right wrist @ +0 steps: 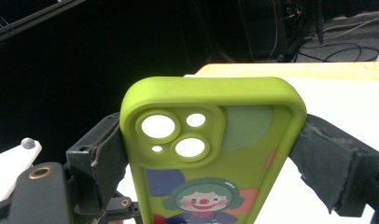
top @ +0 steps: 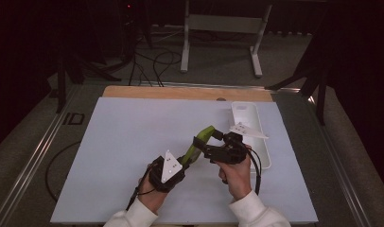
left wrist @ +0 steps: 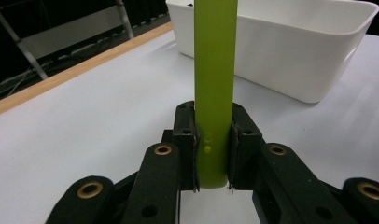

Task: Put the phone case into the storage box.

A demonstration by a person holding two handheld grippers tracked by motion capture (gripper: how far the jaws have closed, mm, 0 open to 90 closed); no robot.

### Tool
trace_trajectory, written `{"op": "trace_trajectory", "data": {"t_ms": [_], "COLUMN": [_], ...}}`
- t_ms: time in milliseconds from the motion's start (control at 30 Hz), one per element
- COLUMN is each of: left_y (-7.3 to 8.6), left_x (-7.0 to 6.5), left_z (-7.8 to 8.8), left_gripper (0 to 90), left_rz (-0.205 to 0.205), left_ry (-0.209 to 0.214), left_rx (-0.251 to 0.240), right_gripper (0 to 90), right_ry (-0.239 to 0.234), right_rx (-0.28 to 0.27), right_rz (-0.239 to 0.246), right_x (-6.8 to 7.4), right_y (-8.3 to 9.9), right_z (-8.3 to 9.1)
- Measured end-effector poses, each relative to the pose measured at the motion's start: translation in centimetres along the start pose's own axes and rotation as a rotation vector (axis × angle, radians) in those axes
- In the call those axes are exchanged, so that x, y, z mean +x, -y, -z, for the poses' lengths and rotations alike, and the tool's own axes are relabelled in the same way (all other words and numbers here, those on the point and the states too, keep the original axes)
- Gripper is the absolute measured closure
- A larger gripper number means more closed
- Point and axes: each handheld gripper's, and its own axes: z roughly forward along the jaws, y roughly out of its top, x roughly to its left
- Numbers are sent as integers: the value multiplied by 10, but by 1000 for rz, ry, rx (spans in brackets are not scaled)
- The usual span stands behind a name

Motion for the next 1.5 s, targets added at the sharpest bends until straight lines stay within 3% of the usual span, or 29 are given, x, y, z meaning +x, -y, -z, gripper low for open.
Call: {"op": "trace_trajectory", "data": {"t_ms": [333,600,733,933,1167,1233,1500], "left_y": [-1,-4,-5,-7,-9,-9,-10], "left_x": [2,7,12,20,27,31,43], "left_z": [1,1,2,6,9,10,19], "left_gripper": [747,523,330,168,58,2,0], "left_rz": [13,46,79,101,101,104,132], "left_ry": [27,38,10,-5,-25,-7,-16], "left_rx": [1,15,16,5,13,13,-20], "right_gripper": [160,160,160,160,160,160,159], "right_ry": [-8,1,9,12,18,20,35], "right_rx": [2,-3,-5,-8,-15,-17,-15], "right_rz": [-9,-7,-4,-5,-5,-4,-3], "right_x": [-1,-1,-1,-2,-2,-2,-6], "right_y": [0,0,-1,-1,-3,-3,-6], "right_z": [0,-1,1,2,3,4,8]}}
